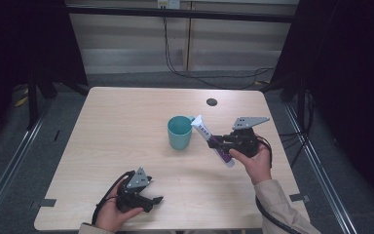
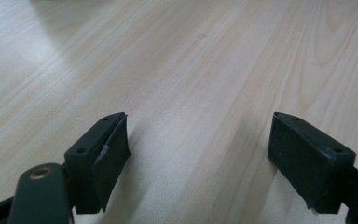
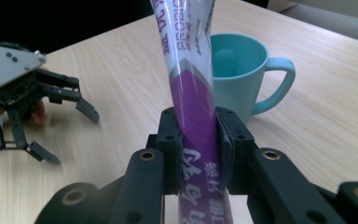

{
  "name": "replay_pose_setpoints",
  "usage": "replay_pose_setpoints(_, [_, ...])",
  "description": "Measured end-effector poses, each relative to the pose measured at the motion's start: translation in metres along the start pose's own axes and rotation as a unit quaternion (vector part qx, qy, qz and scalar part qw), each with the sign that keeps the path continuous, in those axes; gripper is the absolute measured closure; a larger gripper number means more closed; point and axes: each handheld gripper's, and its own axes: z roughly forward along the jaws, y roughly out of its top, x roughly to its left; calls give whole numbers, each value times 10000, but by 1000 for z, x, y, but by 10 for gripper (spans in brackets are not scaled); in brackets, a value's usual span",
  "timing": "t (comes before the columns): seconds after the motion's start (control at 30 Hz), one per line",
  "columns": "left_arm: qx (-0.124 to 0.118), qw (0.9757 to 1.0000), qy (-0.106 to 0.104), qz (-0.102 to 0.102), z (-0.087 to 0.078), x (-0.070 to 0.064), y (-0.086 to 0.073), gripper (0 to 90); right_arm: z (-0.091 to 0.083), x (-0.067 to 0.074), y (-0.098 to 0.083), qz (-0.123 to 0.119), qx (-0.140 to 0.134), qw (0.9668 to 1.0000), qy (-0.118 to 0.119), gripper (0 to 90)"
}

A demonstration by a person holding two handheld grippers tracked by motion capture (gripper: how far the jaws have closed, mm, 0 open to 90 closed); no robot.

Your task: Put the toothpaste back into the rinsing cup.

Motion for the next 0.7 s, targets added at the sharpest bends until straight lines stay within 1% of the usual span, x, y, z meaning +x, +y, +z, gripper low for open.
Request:
replay_pose_setpoints(0.4, [-1,10000,1,0,0,0,0,201,-1,-3,10,148,-411,9990,-47,728])
replay_pose_setpoints(0.57, [-2,10000,1,-2,0,0,0,201,1,-2,17,123,-577,9982,-130,728])
replay_pose_setpoints(0.7, [-5,10000,4,-3,0,0,0,201,4,-2,23,138,-662,9976,-118,728])
